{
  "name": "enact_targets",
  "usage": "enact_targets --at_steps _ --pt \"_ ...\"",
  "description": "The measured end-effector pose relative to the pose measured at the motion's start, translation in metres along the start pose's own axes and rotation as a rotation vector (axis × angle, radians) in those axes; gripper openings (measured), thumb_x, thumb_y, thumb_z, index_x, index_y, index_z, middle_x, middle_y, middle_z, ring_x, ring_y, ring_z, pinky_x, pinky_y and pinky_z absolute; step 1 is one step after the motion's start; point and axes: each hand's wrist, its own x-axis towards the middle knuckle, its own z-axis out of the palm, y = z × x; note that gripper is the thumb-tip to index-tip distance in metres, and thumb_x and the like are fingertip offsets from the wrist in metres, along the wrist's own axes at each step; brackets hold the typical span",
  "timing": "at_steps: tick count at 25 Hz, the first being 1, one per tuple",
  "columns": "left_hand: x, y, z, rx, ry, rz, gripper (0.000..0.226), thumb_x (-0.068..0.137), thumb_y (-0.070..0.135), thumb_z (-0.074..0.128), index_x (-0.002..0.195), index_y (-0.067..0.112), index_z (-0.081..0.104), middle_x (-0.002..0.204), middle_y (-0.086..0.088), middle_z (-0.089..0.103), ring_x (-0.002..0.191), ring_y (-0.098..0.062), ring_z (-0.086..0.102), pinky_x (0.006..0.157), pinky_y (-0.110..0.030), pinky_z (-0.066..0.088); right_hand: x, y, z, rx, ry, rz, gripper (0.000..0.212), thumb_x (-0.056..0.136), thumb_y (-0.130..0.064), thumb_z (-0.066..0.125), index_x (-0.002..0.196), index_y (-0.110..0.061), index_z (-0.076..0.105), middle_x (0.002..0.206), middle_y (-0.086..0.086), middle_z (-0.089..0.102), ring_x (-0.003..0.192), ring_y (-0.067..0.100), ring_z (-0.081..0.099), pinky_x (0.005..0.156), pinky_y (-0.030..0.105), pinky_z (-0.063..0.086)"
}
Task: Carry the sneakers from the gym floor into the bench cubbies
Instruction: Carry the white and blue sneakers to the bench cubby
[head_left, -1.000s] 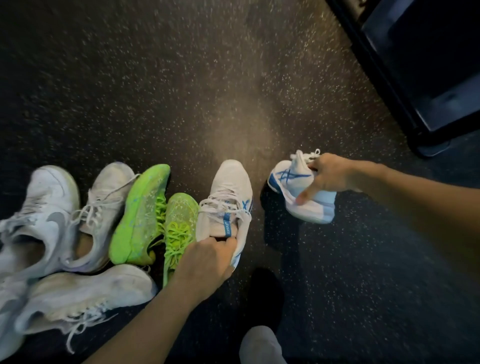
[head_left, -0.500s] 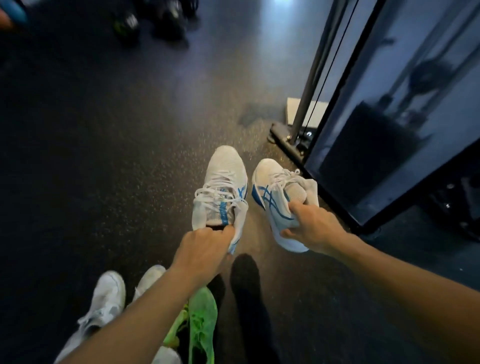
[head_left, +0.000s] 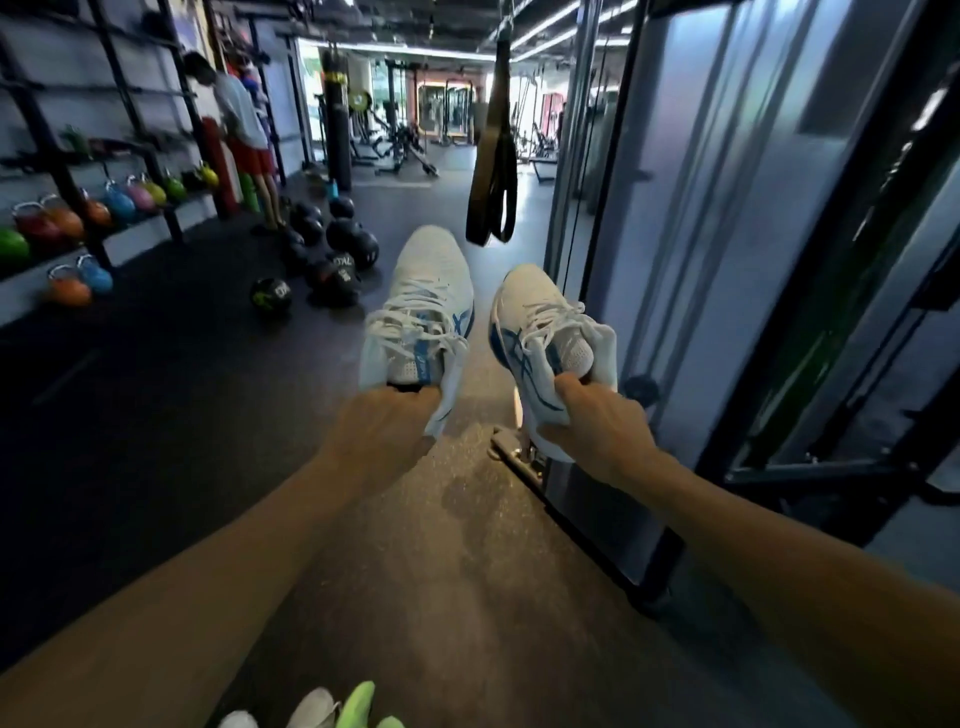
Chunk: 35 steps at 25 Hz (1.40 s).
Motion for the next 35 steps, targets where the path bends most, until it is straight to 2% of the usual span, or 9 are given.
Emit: enact_targets --at_steps 3,9,11,15,19,24,29,31,35 --pt "-0.003 0.014 -0.081 0.077 0.011 -0.031 0.036 0.088 0.039 0.057 0.117 0.017 0.053 0.101 -0.005 0.068 0.083 -0.025 0.066 0.061 -0.033 0.049 -0.028 -0.018 -0.081 -0.034 0.099 0.005 0.032 0.086 -0.039 0.063 0.097 -0.021 0.038 0.099 0.006 0.062 0.082 0.026 0.060 0.060 0.032 0.035" --pt "-0.058 0.069 -0.222 0.054 0.135 0.006 0.034 0.086 0.041 0.059 0.110 0.018 0.051 0.096 -0.004 0.068 0.079 -0.026 0.065 0.052 -0.029 0.034 -0.133 -0.057 -0.207 -0.018 0.231 0.044 0.033 0.086 -0.038 0.062 0.106 -0.021 0.042 0.101 0.005 0.063 0.087 0.027 0.062 0.069 0.040 0.050" --pt "-0.078 0.088 -0.265 0.041 0.136 0.039 0.033 0.086 0.041 0.059 0.108 0.019 0.051 0.096 -0.003 0.068 0.079 -0.026 0.065 0.052 -0.029 0.034 -0.171 -0.071 -0.241 -0.023 0.249 0.051 0.031 0.087 -0.038 0.061 0.105 -0.023 0.041 0.099 0.003 0.062 0.085 0.023 0.061 0.068 0.039 0.049" --pt "-0.112 0.125 -0.337 -0.016 0.150 0.095 0.030 0.087 0.040 0.056 0.106 0.018 0.052 0.096 -0.005 0.068 0.081 -0.028 0.064 0.056 -0.030 0.038 -0.242 -0.098 -0.306 -0.088 0.283 0.086 0.030 0.086 -0.038 0.062 0.098 -0.024 0.038 0.091 0.000 0.060 0.078 0.021 0.058 0.063 0.034 0.041" --pt "-0.148 0.156 -0.395 -0.076 0.223 0.172 0.027 0.085 0.038 0.061 0.101 0.018 0.051 0.093 -0.006 0.068 0.080 -0.029 0.064 0.056 -0.030 0.037 -0.318 -0.123 -0.361 -0.192 0.353 0.160 0.040 0.086 -0.033 0.064 0.089 -0.026 0.025 0.079 0.000 0.053 0.066 0.021 0.047 0.054 0.027 0.029" --pt "-0.205 0.201 -0.455 -0.116 0.274 0.348 0.025 0.085 0.036 0.060 0.100 0.017 0.052 0.089 -0.005 0.068 0.077 -0.027 0.063 0.056 -0.029 0.034 -0.427 -0.154 -0.419 -0.295 0.366 0.308 0.033 0.087 -0.035 0.060 0.092 -0.020 0.031 0.089 0.006 0.063 0.082 0.029 0.061 0.059 0.034 0.031" --pt "-0.246 0.282 -0.513 -0.184 0.291 0.526 0.026 0.088 0.036 0.057 0.101 0.015 0.051 0.089 -0.007 0.068 0.079 -0.029 0.063 0.055 -0.030 0.035 -0.546 -0.158 -0.478 -0.370 0.367 0.517 0.028 0.085 -0.030 0.059 0.097 -0.017 0.037 0.094 0.009 0.062 0.082 0.032 0.059 0.058 0.035 0.032" --pt "-0.262 0.330 -0.539 -0.226 0.315 0.598 0.025 0.088 0.036 0.057 0.100 0.015 0.050 0.088 -0.006 0.068 0.078 -0.029 0.063 0.054 -0.030 0.037 -0.605 -0.151 -0.507 -0.400 0.379 0.603 0.026 0.085 -0.027 0.058 0.093 -0.017 0.036 0.095 0.010 0.062 0.079 0.033 0.058 0.058 0.035 0.034" --pt "-0.303 0.451 -0.596 -0.372 0.350 0.752 0.022 0.089 0.034 0.055 0.097 0.014 0.050 0.087 -0.007 0.067 0.077 -0.030 0.062 0.053 -0.030 0.035 -0.746 -0.129 -0.567 -0.512 0.408 0.758 0.029 0.086 -0.033 0.059 0.095 -0.016 0.037 0.093 0.010 0.063 0.082 0.032 0.060 0.058 0.037 0.039"
